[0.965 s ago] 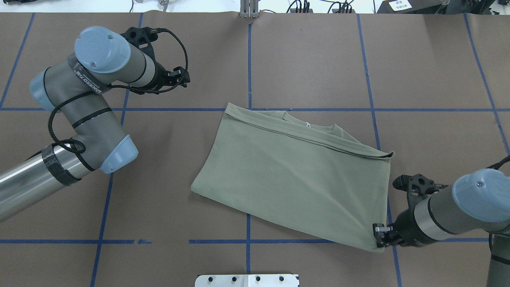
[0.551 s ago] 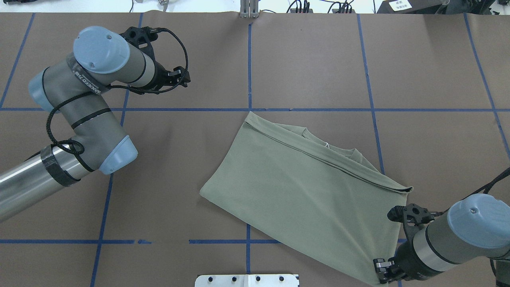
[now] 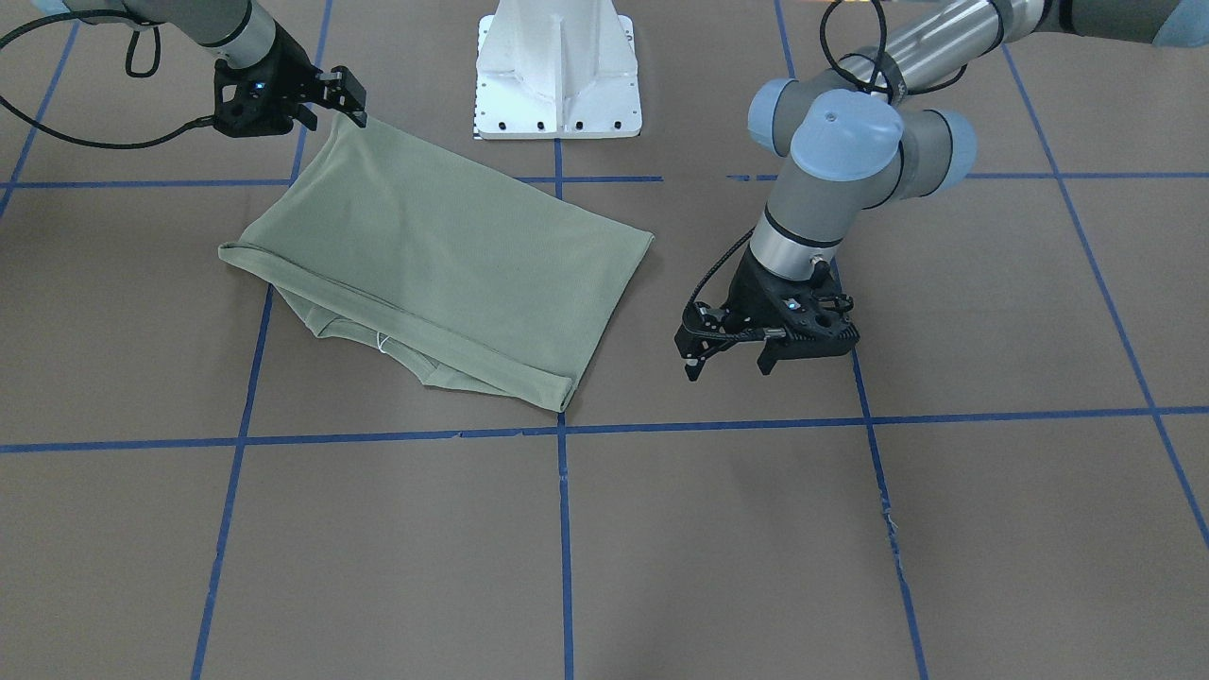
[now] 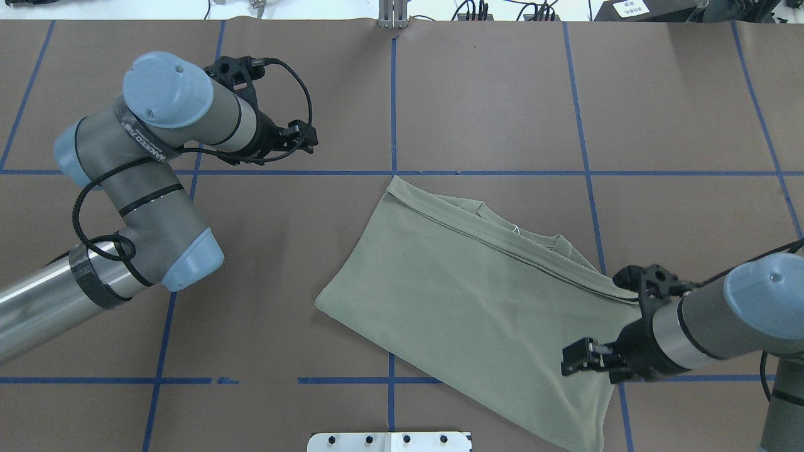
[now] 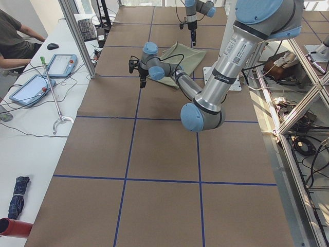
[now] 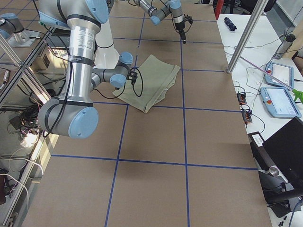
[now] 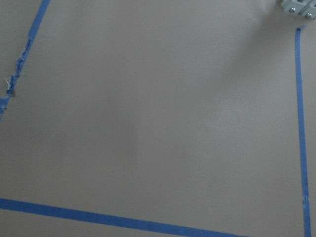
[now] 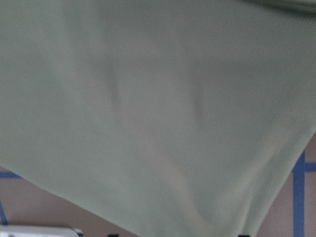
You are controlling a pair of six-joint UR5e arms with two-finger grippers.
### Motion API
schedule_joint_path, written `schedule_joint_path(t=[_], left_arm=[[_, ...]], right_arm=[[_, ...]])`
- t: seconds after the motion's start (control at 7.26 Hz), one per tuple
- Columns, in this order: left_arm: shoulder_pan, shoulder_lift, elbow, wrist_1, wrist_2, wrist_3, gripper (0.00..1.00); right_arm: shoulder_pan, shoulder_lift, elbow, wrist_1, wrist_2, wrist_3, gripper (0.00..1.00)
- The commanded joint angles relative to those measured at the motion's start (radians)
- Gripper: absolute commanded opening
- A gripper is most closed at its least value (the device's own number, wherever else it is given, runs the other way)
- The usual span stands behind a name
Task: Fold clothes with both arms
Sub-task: 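Grasp the shirt's far corner with the left gripper while the right gripper releases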
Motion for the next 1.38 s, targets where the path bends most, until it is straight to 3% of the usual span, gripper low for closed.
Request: schedule_joint_path(t=[0.0, 0.41, 0.96, 1.1, 1.24], left_arm=[[0.124, 0.018, -0.047, -0.001, -0.013, -0.111, 1.00], [0.260, 0.072, -0.133, 0.008, 0.037, -0.255, 1.00], [0.306, 0.106, -0.121, 0.009, 0.061, -0.296, 1.00], [0.306, 0.106, -0.121, 0.010, 0.061, -0.296, 0.96], [0.309, 0.106, -0.116, 0.010, 0.061, -0.298, 0.84]], right_arm=[[0.152, 0.054, -0.019, 0.003, -0.072, -0.008, 1.00], [0.176, 0.092, -0.051, 0.003, -0.122, -0.005, 1.00], [0.174, 0.100, -0.050, 0.003, -0.120, 0.004, 1.00], [0.174, 0.100, -0.050, 0.003, -0.119, 0.004, 1.00], [0.174, 0.100, -0.050, 0.003, -0.119, 0.004, 1.00]])
